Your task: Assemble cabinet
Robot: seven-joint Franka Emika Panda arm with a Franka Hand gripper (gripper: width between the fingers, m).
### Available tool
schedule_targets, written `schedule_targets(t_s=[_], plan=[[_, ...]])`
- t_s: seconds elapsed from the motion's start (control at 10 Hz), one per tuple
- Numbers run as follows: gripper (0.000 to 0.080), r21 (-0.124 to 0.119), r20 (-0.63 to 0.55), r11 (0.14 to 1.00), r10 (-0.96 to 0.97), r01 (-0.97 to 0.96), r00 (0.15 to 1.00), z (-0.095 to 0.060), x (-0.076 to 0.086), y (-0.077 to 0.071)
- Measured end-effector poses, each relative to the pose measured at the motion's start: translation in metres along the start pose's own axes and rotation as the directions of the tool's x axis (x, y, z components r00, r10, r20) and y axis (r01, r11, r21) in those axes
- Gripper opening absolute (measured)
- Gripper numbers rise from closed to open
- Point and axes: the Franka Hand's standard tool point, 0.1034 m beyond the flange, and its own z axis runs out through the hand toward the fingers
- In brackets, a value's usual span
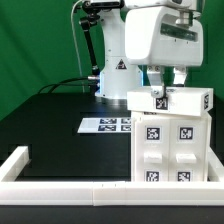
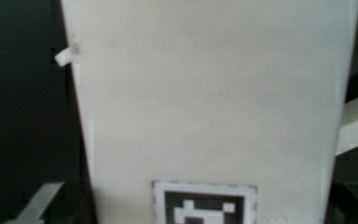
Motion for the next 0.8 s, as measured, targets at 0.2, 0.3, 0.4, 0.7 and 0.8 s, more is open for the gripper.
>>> schedule_targets(t_s=[0.2,0.3,0.4,0.7,0.8], plan=[[0.0558,-0.017,-0.035,0.973,0.23,-0.231,0.973,0.0,0.001,-0.003],[0.0558,-0.017,-0.049,0.944,0.328,-0.329,0.943,0.0,0.002,-0.006],[0.0558,-0.013,-0.061,0.904,0.425,-0.427,0.903,-0.001,0.005,-0.009],[0.0558,0.005,-0.07,0.774,0.632,-0.634,0.772,-0.001,0.008,-0.011],[0.0558,0.011,-0.069,0.737,0.675,-0.676,0.735,-0.001,0.008,-0.012]])
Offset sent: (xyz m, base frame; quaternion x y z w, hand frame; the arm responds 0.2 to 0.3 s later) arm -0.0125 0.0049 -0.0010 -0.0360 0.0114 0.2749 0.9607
